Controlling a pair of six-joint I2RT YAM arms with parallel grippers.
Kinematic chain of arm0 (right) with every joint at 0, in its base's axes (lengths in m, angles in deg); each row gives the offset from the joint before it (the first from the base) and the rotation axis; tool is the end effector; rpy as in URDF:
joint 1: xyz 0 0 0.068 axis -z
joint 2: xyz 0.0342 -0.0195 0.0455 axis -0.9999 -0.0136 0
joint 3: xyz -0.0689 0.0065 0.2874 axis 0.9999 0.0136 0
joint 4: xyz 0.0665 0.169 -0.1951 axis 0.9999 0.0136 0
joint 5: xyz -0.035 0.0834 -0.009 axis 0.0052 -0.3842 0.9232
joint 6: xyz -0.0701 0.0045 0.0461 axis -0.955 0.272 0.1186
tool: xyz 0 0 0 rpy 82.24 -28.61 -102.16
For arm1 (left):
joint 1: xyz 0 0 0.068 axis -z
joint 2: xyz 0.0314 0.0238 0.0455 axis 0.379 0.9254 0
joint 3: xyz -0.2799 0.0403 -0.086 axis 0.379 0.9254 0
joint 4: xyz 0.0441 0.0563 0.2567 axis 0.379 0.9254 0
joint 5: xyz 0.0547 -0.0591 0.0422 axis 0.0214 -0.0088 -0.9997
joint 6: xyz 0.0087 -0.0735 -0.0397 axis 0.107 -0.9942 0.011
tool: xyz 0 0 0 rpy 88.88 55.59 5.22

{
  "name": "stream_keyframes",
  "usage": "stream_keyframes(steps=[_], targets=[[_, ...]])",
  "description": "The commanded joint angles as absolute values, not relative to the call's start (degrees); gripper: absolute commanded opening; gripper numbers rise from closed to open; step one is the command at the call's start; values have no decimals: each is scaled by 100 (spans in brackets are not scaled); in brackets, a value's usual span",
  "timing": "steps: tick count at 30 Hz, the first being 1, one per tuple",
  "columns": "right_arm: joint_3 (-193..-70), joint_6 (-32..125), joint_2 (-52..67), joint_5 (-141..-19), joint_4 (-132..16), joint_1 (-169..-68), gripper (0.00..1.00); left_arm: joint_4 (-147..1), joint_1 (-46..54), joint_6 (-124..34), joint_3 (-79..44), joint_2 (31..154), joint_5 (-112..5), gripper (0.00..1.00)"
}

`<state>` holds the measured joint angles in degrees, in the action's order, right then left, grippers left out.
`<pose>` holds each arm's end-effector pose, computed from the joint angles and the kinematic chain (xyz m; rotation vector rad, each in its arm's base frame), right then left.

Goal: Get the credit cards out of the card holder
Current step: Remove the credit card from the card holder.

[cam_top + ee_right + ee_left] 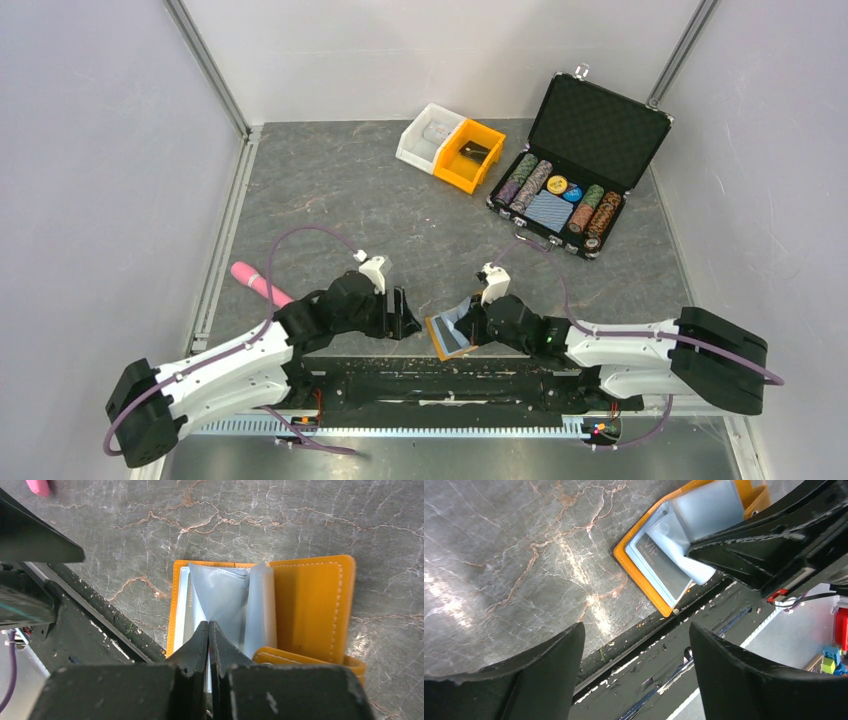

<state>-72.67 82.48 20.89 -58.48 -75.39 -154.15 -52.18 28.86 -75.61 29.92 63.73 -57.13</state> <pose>0.1159 0.2073 0.1431 -0.2900 2.2424 0.8190 0.1142 -0.1508 0.1906 0.2313 2.4403 -0.8949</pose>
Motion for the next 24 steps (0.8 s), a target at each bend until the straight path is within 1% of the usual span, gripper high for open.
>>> stream_keyframes(steps=[1, 5, 11, 16, 24], targets=[[-7039, 8462, 2387, -5933, -8113, -15297, 0, -6036, 2888, -7853, 3165, 6731, -5352, 78], [-6871, 8561, 2492, -6079, -8343, -15209, 0, -6479, 2914, -7824, 3129, 7246, -5080, 66], [-6598, 8749, 2710, -6250, -8737, -15125, 0, -6982, 2992, -7716, 2881, 8002, -4802, 41], [-6350, 8838, 2912, -6398, -9003, -14973, 0, -7067, 3061, -7631, 2643, 8569, -4736, 27], [-6237, 8896, 2906, -6689, -9217, -14833, 0, -7472, 3200, -7631, 2337, 9281, -4640, 19]])
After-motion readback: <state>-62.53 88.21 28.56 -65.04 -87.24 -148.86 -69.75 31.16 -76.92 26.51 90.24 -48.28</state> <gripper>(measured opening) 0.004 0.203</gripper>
